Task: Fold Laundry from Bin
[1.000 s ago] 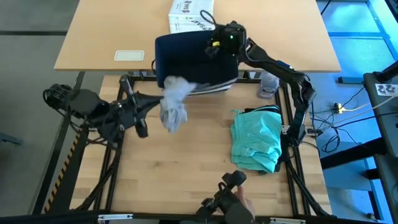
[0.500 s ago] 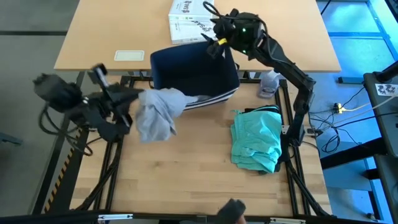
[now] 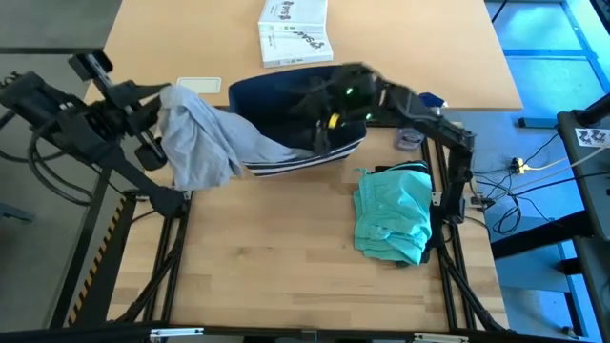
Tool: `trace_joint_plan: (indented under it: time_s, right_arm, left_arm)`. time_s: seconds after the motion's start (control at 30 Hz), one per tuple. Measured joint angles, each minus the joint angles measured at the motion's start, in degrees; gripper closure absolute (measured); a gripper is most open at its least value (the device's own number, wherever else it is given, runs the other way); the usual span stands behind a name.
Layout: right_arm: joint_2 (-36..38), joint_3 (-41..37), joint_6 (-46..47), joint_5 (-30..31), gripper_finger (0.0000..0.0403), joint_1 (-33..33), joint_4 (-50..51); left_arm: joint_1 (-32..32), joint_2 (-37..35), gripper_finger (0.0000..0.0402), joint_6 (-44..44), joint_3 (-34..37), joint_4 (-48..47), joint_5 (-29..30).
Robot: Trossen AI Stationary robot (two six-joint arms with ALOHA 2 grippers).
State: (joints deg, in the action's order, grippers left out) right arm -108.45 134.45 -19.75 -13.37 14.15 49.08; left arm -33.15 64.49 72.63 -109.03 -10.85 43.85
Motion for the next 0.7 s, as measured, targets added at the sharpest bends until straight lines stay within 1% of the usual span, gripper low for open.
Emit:
trace_joint_plan:
  time_s: [0.1,0.2,0.27,0.33,0.4,0.57,0.63,0.7]
  right_arm:
    - [-1.97,-0.09,0.03,0.84,0.0141,-2.36,-1.78]
    - [-4.22,-0.09,0.36,4.11,0.0141,-3.34,-5.84]
    - [-6.06,-0.09,1.96,4.17,0.0141,-3.32,-8.95]
    - [-7.92,-0.09,4.14,2.54,0.0141,-3.32,-12.83]
    - [-9.43,-0.11,6.28,0.77,0.0141,-3.30,-16.66]
    - [-12.16,-0.09,7.96,-7.06,0.0142,-3.32,-22.75]
    - [-12.95,-0.09,7.93,-8.98,0.0155,-3.67,-23.13]
    - [-13.37,-0.09,7.48,-10.70,0.0183,-3.69,-23.14]
  left_arm:
    - [0.00,0.00,0.0401,0.06,-1.11,-0.02,-0.85]
    - [0.00,-0.02,0.0401,-0.04,-1.87,0.04,-4.43]
    - [0.00,0.00,0.0401,-0.51,-1.90,0.05,-7.33]
    - [0.00,0.18,0.0401,-1.62,-1.90,0.02,-9.09]
    - [0.00,0.40,0.0401,-2.44,-1.90,0.01,-9.48]
    - [0.00,0.73,0.0401,-3.75,-1.90,0.08,-9.31]
    - [0.00,0.77,0.0401,-3.70,-1.90,0.04,-9.09]
    - [0.00,0.85,0.0401,-3.90,-1.90,-0.09,-8.92]
